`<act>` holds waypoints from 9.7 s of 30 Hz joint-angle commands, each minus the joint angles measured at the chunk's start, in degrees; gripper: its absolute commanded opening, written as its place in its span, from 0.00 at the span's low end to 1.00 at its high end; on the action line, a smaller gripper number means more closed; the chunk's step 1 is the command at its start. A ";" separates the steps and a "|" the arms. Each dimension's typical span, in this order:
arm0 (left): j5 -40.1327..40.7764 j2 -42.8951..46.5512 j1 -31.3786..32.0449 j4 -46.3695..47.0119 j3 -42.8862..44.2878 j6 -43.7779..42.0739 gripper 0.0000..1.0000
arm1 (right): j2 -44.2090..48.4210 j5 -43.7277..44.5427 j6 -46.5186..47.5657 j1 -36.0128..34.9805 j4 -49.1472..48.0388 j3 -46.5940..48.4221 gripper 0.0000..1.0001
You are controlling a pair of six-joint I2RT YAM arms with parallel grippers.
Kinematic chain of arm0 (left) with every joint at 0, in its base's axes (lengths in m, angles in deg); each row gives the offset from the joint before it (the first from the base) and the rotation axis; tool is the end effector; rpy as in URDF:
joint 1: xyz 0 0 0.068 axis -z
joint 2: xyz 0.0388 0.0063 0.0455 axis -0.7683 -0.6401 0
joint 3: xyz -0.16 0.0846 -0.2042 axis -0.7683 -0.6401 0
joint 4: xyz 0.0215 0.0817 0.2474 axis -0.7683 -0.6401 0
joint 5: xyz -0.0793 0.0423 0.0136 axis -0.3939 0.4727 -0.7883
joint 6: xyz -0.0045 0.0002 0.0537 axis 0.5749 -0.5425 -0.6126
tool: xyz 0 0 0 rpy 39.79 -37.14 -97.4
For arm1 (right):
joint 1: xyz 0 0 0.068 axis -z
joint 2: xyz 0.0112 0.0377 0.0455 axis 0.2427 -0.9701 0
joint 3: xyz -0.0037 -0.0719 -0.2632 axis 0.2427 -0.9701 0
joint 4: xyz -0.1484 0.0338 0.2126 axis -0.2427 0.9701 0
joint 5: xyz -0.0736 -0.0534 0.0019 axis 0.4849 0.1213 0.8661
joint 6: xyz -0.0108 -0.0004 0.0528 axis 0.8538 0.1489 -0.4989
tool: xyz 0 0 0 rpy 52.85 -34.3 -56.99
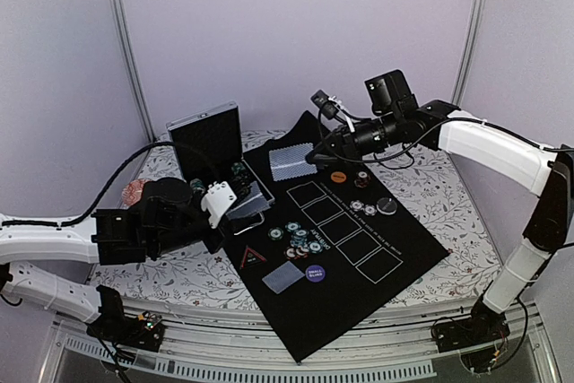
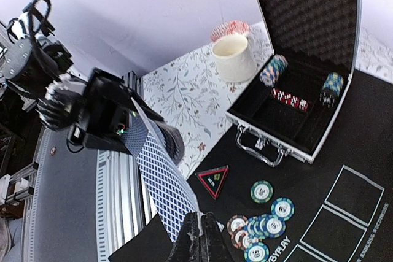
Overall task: Distribute texas hold em gaming equipment
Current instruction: Distribute the poker card in the small blind area, then pick up the poker card from the face-down deck piles, then flop the poker card in the community card area, then adjust the poker card in the community card area, then pick up the poker card from the face-down deck piles.
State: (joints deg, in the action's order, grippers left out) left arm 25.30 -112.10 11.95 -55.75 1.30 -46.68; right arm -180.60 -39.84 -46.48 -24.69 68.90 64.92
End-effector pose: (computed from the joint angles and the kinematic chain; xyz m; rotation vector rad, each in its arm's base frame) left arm 0.1230 -0.2067 0.2588 0.9896 1.7143 -0.2384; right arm 0.2785 0.2546 0.3501 -1.2264 1.8385 1.1541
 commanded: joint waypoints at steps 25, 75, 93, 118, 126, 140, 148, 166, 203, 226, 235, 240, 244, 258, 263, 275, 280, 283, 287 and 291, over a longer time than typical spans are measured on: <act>1.31 4.71 0.60 0.65 -1.51 0.74 0.41 | -24.15 4.15 6.37 -9.95 12.31 -4.12 0.42; -2.03 2.37 0.69 3.90 -1.59 -1.74 0.39 | -15.61 1.80 -7.59 -10.14 -11.97 1.98 0.48; -1.11 2.32 0.67 2.60 -1.53 -1.14 0.38 | -11.28 7.12 -4.19 -9.69 -5.39 2.41 0.03; -0.28 3.71 0.61 1.55 -2.17 -0.37 0.38 | -11.04 33.76 3.51 2.44 10.87 9.54 0.02; 0.07 4.80 0.71 0.70 -2.51 0.46 0.38 | -27.99 61.22 1.74 2.52 16.58 26.19 0.02; 0.25 6.27 0.75 0.20 -3.32 0.94 0.38 | -45.62 74.77 3.25 -2.72 18.68 34.22 0.02; 0.16 6.78 0.76 0.12 -3.32 0.94 0.38 | -50.88 63.52 1.18 -4.15 22.23 38.55 0.03; 0.58 7.22 0.77 -0.54 -3.36 0.73 0.38 | -51.87 40.20 -12.00 -1.00 17.89 40.79 0.17; 0.94 7.04 0.77 -1.32 -3.02 0.74 0.39 | -48.39 32.63 -5.77 8.66 8.76 32.17 0.44; 0.93 7.35 0.84 -1.79 -3.18 1.22 0.39 | -45.26 36.89 -4.48 4.32 7.38 26.58 0.34; 0.95 7.59 0.79 -1.81 -3.28 1.21 0.39 | -44.18 35.20 -4.69 3.89 7.54 25.92 0.33; 0.95 7.71 0.86 -1.90 -3.28 1.24 0.39 | -40.61 34.63 -6.41 3.71 7.04 24.83 0.38; 1.03 7.63 0.77 -1.97 -3.28 1.12 0.39 | -32.66 30.44 -6.29 3.75 4.07 22.72 0.56; 0.02 7.08 0.95 -1.11 -2.87 0.42 0.39 | -8.45 -5.47 -2.00 -7.79 -26.49 -3.74 0.99; -0.95 7.04 0.89 -0.72 -2.42 0.44 0.39 | -11.43 -3.09 -1.82 -10.42 -26.18 -1.53 0.99; -1.71 6.63 0.89 -0.29 -2.05 -0.03 0.38 | -18.29 0.82 -4.25 -12.15 -23.36 4.47 0.94; -1.43 6.69 0.92 -0.34 -2.12 -0.20 0.34 | -18.30 1.07 -2.65 -12.18 -19.66 5.37 0.72; -1.02 7.00 0.92 -0.41 -2.39 -0.29 0.33 | -17.28 1.74 -1.19 -12.15 -18.15 4.89 0.59; -0.72 7.41 0.91 -0.41 -2.71 -0.22 0.33 | -16.02 3.20 0.41 -12.20 -15.55 4.74 0.45; -0.63 7.41 0.89 -0.40 -2.75 -0.24 0.34 | -14.64 2.27 0.78 -12.18 -15.04 4.36 0.34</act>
State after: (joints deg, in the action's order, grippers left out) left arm 24.88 -105.44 12.28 -58.44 -1.83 -46.44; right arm -198.02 -38.88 -47.09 -36.72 51.33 68.84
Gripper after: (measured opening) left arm 0.373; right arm 0.382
